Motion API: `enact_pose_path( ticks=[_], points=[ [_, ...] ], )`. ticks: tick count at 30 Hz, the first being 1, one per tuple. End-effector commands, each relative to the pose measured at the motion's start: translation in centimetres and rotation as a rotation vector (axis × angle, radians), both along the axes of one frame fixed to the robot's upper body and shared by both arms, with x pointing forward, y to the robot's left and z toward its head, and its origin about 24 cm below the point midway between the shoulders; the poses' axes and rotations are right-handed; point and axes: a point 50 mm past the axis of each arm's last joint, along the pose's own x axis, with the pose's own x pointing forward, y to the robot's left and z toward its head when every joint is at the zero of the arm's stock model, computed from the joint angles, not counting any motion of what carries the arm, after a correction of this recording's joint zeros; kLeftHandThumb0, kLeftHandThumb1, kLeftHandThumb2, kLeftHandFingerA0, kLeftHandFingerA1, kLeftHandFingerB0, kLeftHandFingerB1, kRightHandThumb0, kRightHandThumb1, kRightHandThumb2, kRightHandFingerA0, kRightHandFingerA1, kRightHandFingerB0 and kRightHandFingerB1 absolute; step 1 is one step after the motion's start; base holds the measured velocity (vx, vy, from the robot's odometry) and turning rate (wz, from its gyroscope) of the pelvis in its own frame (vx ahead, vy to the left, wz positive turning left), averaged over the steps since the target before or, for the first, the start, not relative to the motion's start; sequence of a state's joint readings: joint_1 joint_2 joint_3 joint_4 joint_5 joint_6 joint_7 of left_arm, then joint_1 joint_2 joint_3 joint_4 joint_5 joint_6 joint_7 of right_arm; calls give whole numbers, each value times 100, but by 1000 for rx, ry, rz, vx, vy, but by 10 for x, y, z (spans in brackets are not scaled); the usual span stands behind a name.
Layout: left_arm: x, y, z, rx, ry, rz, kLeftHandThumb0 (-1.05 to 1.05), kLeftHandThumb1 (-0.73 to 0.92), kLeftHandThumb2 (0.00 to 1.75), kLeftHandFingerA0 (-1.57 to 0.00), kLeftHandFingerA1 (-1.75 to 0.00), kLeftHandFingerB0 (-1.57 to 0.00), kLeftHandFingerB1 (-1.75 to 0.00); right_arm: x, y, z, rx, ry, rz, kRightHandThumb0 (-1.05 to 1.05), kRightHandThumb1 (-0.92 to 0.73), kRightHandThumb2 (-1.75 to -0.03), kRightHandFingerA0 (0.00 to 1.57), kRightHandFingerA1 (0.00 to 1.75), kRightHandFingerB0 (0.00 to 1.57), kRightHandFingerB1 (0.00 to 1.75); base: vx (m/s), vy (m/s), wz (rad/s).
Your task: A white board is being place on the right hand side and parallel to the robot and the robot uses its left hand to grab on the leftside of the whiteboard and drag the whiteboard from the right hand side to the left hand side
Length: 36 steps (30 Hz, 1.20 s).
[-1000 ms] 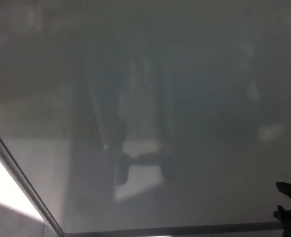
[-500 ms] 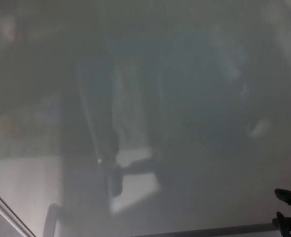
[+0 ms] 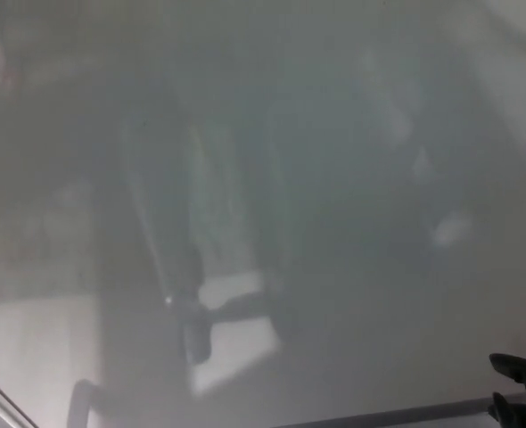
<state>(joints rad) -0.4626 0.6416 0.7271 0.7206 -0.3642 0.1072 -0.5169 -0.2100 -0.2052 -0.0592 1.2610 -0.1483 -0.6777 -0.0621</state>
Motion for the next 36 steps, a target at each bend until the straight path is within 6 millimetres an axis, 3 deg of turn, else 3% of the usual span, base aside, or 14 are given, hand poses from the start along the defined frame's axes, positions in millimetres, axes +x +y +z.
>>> enact_pose_path(
  ticks=[1,5,9,10,14,15,18,20,23,25,26,33,34,36],
  points=[
    [-7,21,35,85,-72,87,-19,37,77,-116,-137,-93,-122,-3,-5,-1,-6,8,-25,-60,-79,-66,62,51,39,41,0,0,0],
    [-5,25,45,104,-65,103,-15,55,55,-80,-172,-76,-148,-2,-4,-1,-6,7,-34,-50,-62,-105,60,67,26,52,0,0,0],
    [-6,28,53,124,-71,120,-20,37,78,-115,-135,-95,-117,-3,-4,-2,-3,12,-31,-50,-63,-105,56,65,26,51,0,0,0],
    [-6,29,53,110,-77,119,-17,53,54,-82,-171,-84,-137,-3,-4,-2,-4,16,-32,-50,-63,-105,57,66,26,51,0,0,0],
    [-7,32,56,102,-66,147,-19,38,77,-114,-137,-92,-119,-2,-3,-1,-9,11,-26,-58,-79,-66,61,49,39,40,0,0,0],
    [-7,32,56,99,-65,150,-14,55,55,-79,-172,-78,-141,-1,-3,-1,-16,13,-23,-57,-79,-65,61,48,39,40,0,0,0],
    [-8,34,57,101,-57,150,-14,57,55,-76,-174,-75,-144,-2,-4,-1,-37,17,-15,-48,-64,-105,55,65,26,51,0,0,0],
    [-9,35,56,91,-54,153,-12,56,53,-75,-174,-72,-148,-4,-4,-1,-16,8,-20,-55,-82,-65,59,49,38,41,0,0,0],
    [-9,33,53,101,-60,147,-11,57,54,-78,-174,-73,-149,-5,-3,-2,9,4,-28,-46,-61,-104,57,67,26,52,0,0,0],
    [-9,33,52,100,-55,149,-11,58,54,-77,-175,-74,-149,-6,-3,-2,8,5,-26,-57,-80,-65,61,51,39,41,0,0,0],
    [-10,33,51,109,-52,147,-11,59,55,-78,-175,-72,-152,-6,-3,-2,0,10,-22,-46,-62,-105,57,67,26,52,0,0,0],
    [-11,33,46,105,-44,155,-9,60,53,-68,-174,-65,-154,-7,-6,-2,-21,16,-17,-57,-78,-66,62,51,40,42,0,0,0],
    [-11,32,45,118,-38,158,-30,51,56,-55,-114,-63,-75,-7,-6,-2,-14,15,-18,-45,-62,-104,56,66,27,53,0,0,0],
    [-12,31,44,174,-9,148,-41,52,56,-53,-53,-59,-43,-8,-6,-2,-5,9,-22,-44,-61,-104,58,67,28,53,0,0,0]
  ],
)
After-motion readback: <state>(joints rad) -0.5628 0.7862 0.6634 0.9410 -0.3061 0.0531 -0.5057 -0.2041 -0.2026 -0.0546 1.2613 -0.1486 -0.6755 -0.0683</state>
